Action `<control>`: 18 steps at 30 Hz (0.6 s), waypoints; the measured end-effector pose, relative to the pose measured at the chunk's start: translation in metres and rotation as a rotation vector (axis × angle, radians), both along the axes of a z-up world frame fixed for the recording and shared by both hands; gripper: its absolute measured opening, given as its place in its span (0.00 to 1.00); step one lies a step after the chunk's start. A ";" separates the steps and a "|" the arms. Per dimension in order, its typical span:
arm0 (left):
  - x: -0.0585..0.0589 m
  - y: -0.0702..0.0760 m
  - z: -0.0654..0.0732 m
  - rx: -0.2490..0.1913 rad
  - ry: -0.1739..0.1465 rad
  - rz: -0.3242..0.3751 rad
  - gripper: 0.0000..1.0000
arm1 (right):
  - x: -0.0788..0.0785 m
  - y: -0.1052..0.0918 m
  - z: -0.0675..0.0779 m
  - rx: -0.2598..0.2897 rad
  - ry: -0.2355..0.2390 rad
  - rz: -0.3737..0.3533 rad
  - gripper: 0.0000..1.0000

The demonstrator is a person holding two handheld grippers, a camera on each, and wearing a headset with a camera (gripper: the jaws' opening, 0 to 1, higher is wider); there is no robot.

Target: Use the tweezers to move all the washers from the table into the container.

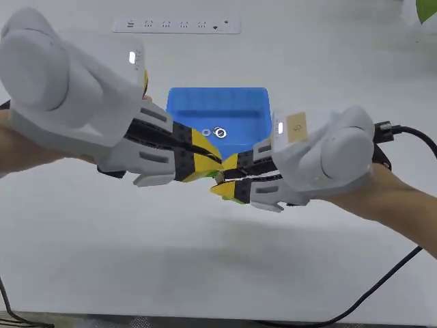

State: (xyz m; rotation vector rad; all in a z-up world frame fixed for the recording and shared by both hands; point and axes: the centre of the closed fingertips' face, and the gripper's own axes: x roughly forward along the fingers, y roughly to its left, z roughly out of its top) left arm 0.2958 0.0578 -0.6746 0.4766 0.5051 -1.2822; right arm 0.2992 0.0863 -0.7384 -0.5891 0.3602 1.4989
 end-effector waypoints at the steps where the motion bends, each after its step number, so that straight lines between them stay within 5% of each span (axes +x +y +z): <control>1: 0.001 0.001 0.004 0.002 -0.010 -0.002 0.06 | 0.002 0.001 0.005 0.002 -0.013 -0.001 0.10; 9: 0.014 0.003 0.026 0.000 -0.078 -0.009 0.06 | 0.018 0.003 0.027 0.008 -0.065 -0.007 0.10; 18: 0.036 0.007 0.039 0.006 -0.119 -0.007 0.06 | 0.041 0.007 0.041 0.028 -0.094 -0.035 0.10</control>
